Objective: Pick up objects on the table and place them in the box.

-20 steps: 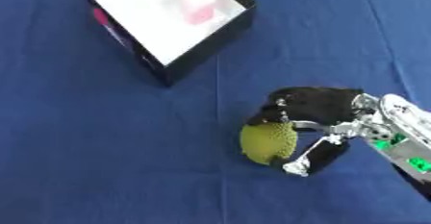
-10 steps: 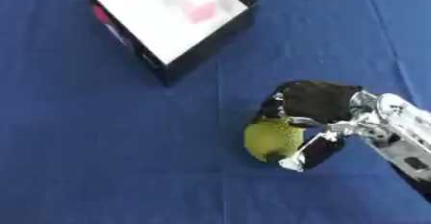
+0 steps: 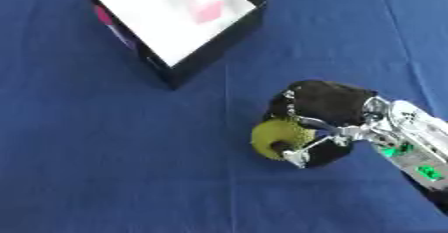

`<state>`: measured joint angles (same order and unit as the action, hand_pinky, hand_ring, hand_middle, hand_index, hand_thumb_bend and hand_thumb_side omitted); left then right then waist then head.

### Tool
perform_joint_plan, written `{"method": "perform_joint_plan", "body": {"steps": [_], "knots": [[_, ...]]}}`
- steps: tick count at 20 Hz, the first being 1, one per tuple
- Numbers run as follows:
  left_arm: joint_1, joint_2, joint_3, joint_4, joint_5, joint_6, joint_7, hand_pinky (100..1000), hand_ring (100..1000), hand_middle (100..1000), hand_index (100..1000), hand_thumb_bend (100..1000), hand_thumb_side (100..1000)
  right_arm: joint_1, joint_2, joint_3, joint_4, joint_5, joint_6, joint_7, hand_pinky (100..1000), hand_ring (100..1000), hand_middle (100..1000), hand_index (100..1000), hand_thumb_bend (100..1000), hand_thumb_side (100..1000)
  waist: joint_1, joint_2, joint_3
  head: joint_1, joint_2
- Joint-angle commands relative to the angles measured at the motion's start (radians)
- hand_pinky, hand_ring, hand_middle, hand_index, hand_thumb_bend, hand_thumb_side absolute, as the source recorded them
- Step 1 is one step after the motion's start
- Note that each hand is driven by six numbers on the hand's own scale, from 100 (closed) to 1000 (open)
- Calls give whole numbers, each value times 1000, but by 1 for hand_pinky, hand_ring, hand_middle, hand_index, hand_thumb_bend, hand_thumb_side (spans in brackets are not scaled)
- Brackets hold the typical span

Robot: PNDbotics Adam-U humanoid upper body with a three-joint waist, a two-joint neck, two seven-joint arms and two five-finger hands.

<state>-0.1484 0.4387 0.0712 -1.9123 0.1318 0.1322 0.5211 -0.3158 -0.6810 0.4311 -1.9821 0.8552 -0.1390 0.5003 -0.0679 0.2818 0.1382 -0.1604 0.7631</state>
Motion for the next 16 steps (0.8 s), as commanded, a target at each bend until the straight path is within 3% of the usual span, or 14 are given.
{"method": "perform_joint_plan", "body": {"steps": [1, 16], "knots": [[-4, 11, 10, -16, -2, -1, 3, 738, 731, 691, 796, 144, 830, -7, -25, -19, -18, -25, 4, -44, 743, 598, 517, 720, 100, 368, 16, -1, -1, 1, 7], [3, 14, 14, -15, -6, 1, 4, 739, 730, 686, 792, 143, 827, -41, -117, -89, -18, -221, -76, -269, 740, 564, 473, 669, 100, 238, 19, -12, -15, 17, 7]]}}
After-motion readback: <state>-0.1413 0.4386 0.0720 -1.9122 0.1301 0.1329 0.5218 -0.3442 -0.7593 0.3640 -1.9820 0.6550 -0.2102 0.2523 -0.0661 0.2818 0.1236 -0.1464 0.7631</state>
